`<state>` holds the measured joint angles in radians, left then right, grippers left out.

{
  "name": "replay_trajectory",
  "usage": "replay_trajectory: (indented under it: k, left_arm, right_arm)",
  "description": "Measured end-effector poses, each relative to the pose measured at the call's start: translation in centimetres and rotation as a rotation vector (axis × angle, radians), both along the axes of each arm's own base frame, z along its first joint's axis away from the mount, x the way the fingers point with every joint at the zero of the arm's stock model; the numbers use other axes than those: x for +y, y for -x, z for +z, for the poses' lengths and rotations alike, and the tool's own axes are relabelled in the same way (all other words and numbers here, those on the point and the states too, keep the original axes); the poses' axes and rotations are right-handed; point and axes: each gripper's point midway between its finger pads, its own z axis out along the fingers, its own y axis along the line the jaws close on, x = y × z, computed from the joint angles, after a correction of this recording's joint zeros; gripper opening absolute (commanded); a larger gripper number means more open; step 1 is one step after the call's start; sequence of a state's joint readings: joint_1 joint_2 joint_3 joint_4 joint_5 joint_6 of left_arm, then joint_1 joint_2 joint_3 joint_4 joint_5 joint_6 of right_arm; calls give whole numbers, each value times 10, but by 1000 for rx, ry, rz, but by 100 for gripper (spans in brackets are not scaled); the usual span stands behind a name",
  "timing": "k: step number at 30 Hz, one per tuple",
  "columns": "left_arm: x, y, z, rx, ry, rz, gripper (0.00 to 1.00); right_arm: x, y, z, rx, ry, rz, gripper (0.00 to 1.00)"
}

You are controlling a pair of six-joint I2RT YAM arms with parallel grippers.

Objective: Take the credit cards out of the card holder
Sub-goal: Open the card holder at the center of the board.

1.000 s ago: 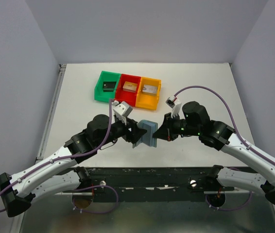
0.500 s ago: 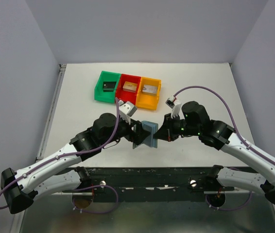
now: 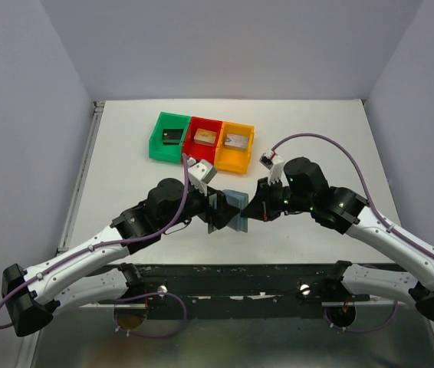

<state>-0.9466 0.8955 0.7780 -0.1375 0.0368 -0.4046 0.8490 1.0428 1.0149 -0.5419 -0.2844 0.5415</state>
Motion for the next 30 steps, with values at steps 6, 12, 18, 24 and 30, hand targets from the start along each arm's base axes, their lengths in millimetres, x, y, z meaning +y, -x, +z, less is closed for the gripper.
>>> replay_trajectory:
  k: [6,12,18,24,30]
  left_arm:
    - [-1,0,0,0,-1,-2,90]
    - [-2,0,-5,8,-13,-4,89]
    - [-4,-1,-9,12,-24,-5,85]
    - [-4,-1,-9,6,-28,-8,76]
    - [-1,0,-5,-9,-24,-8,72]
  right_arm:
    - [0,0,-3,8,8,0,0]
    - [0,0,-4,10,11,0,0]
    - [0,0,-4,11,13,-1,0]
    - [0,0,-4,10,13,-1,0]
    - [0,0,-4,10,13,-2,0]
